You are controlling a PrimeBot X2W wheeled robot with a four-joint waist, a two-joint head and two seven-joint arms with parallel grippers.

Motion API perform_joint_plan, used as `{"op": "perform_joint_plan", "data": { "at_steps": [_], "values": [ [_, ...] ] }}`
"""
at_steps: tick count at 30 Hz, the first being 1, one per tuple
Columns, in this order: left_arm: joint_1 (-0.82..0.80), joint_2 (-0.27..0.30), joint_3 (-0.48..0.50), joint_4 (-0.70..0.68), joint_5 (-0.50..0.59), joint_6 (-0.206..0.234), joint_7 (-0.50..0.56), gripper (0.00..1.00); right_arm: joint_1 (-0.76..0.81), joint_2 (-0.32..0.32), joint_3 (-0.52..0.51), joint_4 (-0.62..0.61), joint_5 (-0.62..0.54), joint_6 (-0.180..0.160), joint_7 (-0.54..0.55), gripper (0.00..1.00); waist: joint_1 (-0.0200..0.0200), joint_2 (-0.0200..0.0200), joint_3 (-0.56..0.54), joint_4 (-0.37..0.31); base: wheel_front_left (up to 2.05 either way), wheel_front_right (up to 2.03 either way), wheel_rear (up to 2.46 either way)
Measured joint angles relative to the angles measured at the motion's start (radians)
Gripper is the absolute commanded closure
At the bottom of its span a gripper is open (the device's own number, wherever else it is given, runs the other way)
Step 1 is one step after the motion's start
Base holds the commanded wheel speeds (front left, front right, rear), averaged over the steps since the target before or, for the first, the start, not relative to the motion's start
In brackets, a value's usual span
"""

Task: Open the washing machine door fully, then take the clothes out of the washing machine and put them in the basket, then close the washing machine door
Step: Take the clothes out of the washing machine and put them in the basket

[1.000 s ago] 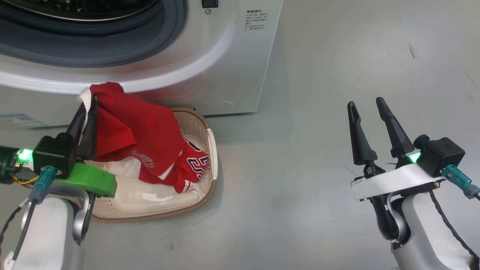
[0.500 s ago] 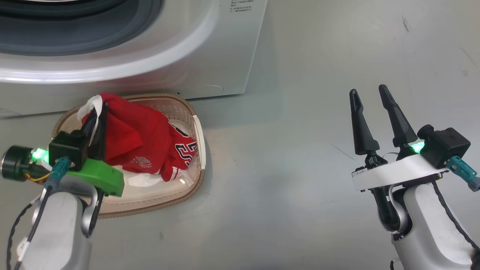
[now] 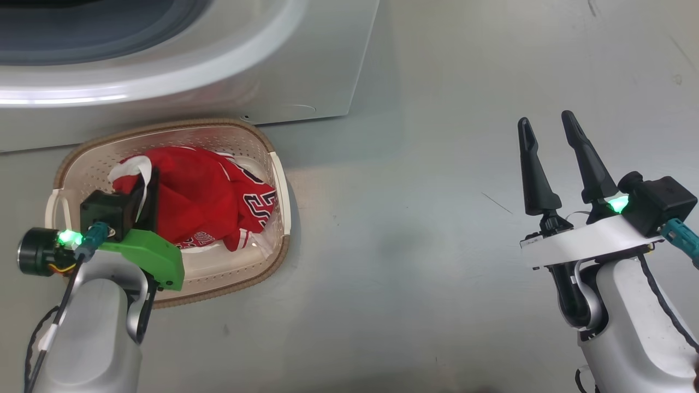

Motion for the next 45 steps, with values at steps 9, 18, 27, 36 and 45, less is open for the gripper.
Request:
{"op": "perform_joint_plan", "data": {
  "at_steps": [9, 18, 27, 36, 45],
  "values": [
    [-0.046, -0.025, 0.036, 0.143, -0.047, 0.001, 0.004, 1.00, -0.010, -0.015, -0.004, -0.004, -0.007, 0.000, 0.000, 0.00, 0.0000, 0.0000, 0.024, 0.000, 0.00, 0.00, 0.00],
    [-0.082, -0.039, 0.051, 0.264, -0.063, 0.001, -0.002, 1.00, -0.015, -0.019, -0.003, -0.006, -0.014, 0.000, 0.000, 0.00, 0.0000, 0.0000, 0.033, 0.001, 0.00, 0.00, 0.00],
    [-0.113, -0.040, 0.053, 0.379, -0.064, 0.002, -0.003, 1.00, -0.015, -0.019, 0.002, -0.009, -0.016, 0.000, 0.000, 0.00, 0.0000, 0.0000, 0.043, -0.002, 0.00, 0.00, 0.00],
    [-0.148, -0.045, 0.043, 0.448, -0.064, 0.002, -0.022, 1.00, -0.015, -0.019, 0.009, -0.008, -0.019, 0.000, 0.000, 0.00, 0.0000, 0.0000, 0.042, -0.005, 0.00, 0.00, 0.00],
    [-0.163, -0.053, 0.029, 0.509, -0.064, -0.005, -0.023, 0.00, -0.015, -0.019, 0.011, -0.007, -0.022, 0.000, 0.000, 0.00, 0.0000, 0.0000, 0.037, -0.006, 0.00, 0.00, 0.00]
  ]
}}
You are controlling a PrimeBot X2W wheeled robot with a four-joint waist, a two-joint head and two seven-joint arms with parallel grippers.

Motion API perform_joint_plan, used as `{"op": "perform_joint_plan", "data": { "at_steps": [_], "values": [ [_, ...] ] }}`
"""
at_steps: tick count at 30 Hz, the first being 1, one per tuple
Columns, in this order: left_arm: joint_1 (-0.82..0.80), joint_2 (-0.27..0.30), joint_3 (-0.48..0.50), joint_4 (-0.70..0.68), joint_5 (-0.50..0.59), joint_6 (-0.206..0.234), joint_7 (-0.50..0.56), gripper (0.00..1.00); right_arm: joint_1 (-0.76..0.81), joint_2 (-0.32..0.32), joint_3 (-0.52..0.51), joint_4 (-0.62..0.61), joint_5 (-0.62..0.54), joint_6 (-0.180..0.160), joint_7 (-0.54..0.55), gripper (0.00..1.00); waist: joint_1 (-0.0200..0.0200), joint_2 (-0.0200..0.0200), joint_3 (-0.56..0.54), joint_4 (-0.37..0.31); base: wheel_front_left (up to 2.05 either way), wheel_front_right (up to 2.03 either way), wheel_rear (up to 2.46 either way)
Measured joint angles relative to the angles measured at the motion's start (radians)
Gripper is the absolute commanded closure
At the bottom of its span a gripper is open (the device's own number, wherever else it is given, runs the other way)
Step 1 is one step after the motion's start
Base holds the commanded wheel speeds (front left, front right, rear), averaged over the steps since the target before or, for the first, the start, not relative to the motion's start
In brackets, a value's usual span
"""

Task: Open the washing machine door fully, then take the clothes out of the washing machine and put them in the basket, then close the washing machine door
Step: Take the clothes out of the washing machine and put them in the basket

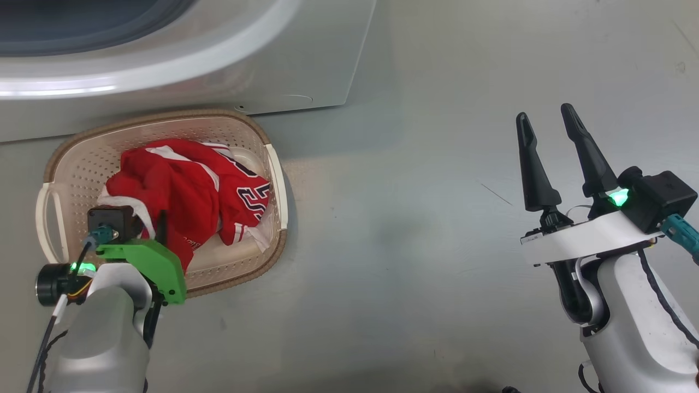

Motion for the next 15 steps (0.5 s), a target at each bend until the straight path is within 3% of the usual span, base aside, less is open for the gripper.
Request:
{"op": "perform_joint_plan", "data": {
  "at_steps": [15],
  "values": [
    [-0.036, 0.000, -0.038, 0.028, 0.023, -0.009, -0.067, 0.00, 0.000, 0.002, -0.011, 0.033, 0.000, 0.000, 0.000, 0.00, 0.0000, 0.0000, -0.060, 0.030, 0.00, 0.00, 0.00]
  ]
}}
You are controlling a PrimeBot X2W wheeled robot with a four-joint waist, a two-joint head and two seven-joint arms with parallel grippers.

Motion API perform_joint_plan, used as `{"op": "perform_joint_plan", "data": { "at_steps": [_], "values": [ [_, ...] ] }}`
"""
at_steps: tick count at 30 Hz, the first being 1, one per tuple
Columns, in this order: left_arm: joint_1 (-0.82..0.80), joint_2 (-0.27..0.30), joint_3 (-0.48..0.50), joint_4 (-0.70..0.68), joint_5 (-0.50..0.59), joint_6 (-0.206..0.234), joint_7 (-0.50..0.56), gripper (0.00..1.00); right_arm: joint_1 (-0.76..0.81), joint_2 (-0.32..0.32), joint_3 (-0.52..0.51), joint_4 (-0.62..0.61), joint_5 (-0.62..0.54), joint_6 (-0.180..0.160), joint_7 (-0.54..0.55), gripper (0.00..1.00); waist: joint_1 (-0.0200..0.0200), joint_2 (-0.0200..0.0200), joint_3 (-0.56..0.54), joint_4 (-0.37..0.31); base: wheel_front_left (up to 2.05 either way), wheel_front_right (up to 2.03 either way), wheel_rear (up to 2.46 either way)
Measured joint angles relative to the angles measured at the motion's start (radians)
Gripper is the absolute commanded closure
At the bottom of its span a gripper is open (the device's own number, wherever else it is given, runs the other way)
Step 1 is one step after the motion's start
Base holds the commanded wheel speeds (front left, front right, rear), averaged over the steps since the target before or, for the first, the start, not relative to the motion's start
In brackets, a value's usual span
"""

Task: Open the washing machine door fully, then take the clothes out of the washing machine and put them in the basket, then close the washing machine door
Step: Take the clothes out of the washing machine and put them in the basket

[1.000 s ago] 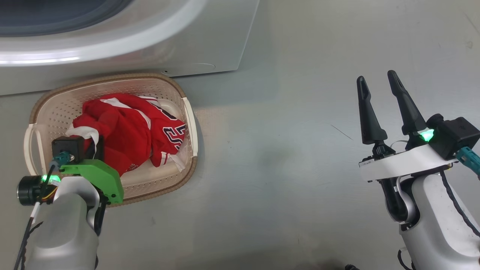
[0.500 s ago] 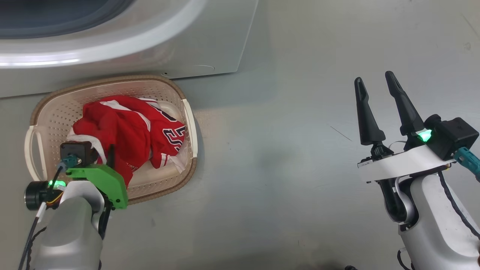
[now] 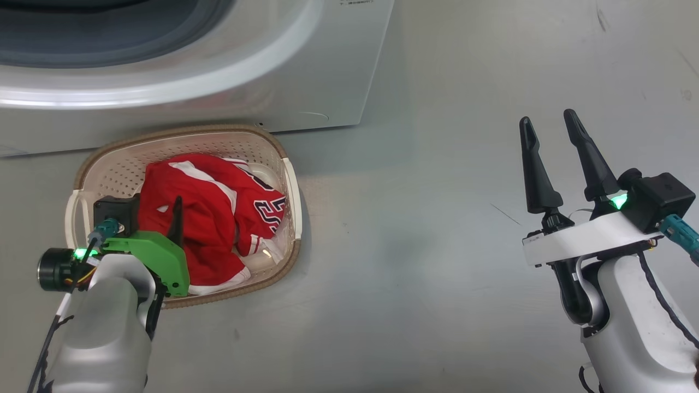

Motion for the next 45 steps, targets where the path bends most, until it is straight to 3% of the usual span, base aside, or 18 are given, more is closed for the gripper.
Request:
{"op": "perform_joint_plan", "data": {
  "at_steps": [14, 24, 45],
  "values": [
    [-0.003, -0.002, 0.002, -0.109, 0.000, -0.003, -0.018, 0.00, 0.003, 0.002, -0.014, 0.029, 0.002, 0.000, 0.000, 0.00, 0.0000, 0.0000, -0.118, 0.056, 0.00, 0.00, 0.00],
    [0.009, -0.023, 0.044, -0.323, -0.012, -0.003, -0.021, 0.00, 0.024, 0.000, -0.031, 0.035, 0.008, 0.000, 0.000, 0.00, 0.0000, 0.0000, -0.205, 0.104, 0.00, 0.00, 0.00],
    [0.260, -0.031, 0.059, -0.619, -0.011, -0.001, -0.021, 0.00, 0.106, 0.005, -0.032, 0.041, 0.019, 0.000, 0.000, 0.00, 0.0000, 0.0000, -0.353, 0.192, 0.00, 0.00, 0.00]
  ]
}}
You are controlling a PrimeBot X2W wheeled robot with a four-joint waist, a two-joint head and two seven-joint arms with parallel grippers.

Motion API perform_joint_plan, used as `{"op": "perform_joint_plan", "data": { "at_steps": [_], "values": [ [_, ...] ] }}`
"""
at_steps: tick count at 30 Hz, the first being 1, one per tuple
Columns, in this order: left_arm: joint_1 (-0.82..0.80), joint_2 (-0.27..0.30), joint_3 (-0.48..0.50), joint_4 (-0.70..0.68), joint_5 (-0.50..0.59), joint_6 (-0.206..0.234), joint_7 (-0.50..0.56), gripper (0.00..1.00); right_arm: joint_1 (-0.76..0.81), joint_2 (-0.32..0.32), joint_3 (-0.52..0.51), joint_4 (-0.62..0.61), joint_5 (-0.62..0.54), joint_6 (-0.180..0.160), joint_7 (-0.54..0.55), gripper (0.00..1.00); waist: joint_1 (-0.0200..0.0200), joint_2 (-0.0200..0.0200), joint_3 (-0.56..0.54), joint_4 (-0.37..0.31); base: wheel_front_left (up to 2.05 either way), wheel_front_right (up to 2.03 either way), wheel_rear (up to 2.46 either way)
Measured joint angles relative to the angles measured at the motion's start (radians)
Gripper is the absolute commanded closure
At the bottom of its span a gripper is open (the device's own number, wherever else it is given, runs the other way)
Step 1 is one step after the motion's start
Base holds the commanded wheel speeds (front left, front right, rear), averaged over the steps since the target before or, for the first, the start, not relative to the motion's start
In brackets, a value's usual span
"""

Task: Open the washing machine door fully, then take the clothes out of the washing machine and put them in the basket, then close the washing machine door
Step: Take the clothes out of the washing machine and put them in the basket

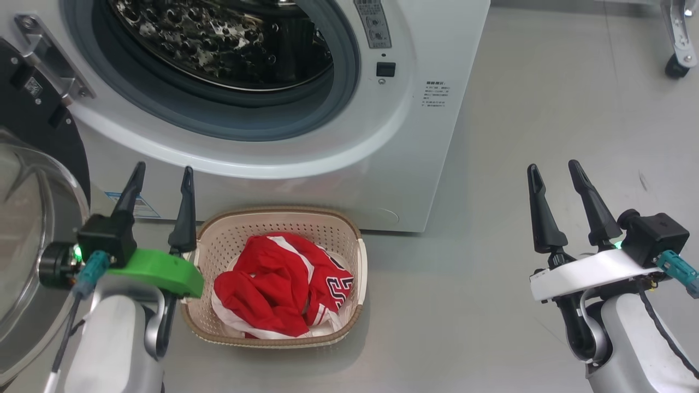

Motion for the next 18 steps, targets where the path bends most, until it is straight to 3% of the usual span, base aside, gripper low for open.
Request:
{"op": "perform_joint_plan", "data": {
  "at_steps": [18],
  "values": [
    [0.204, -0.002, -0.026, -0.123, -0.010, 0.000, 0.000, 0.00, 0.067, 0.015, 0.008, 0.003, 0.009, 0.000, 0.000, 0.00, 0.0000, 0.0000, -0.088, 0.013, 0.00, 0.00, 0.00]
  ]
}}
